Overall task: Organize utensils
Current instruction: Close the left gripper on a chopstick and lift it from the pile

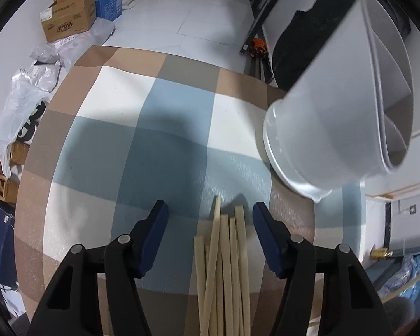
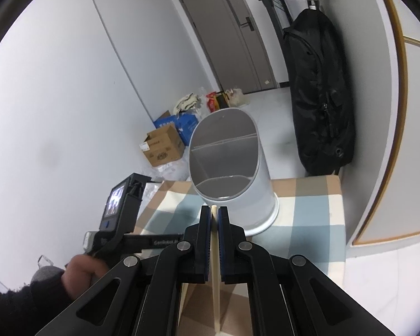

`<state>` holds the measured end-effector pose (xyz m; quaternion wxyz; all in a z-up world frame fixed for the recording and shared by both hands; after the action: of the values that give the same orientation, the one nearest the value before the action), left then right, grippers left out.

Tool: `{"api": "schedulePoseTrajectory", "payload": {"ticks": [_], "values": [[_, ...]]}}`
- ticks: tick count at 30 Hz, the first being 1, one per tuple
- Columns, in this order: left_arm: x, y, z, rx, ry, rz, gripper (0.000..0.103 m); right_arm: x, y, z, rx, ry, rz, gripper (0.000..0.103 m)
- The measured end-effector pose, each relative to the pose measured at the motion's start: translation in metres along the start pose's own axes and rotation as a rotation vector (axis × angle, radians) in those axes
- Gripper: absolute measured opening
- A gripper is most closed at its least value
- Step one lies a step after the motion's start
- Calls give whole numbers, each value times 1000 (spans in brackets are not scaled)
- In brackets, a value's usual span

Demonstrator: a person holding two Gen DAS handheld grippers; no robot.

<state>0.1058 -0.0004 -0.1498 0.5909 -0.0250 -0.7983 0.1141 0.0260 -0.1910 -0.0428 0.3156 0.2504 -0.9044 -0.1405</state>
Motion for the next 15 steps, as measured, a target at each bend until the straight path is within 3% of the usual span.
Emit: {"api": "schedulePoseTrajectory", "payload": {"ticks": [1,3,4,14,15], "values": [[1,1,-1,-1,-2,-5,51,2,-1,0,-3,-3,-2,4],[-1,2,-2,4,-10,-31,33,4,-1,-1,-6,-8,-7,4],[0,4,-1,7,-13,-40,30,5,-2,-2,-6,-13,-8,4],[-7,-15,2,-79,-2,-119,28,11,-1,-6,-17,-32,-25,4],[-6,-17,5,-90,-2,-127,23,11,-1,-5,-17,-33,-24,4]]}}
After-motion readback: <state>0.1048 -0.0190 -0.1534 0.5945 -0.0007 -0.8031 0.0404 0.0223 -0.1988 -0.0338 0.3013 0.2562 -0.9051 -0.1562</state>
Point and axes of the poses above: each gripper's, at about its wrist camera, not at the fingertips, and x roughly against the way its jaws point, y to its left, z to its underside, the point moved 3 cm from there along -x, roughly the way its jaws point, and after that the axes turned 5 degrees about -z, right-handed, at the moved point
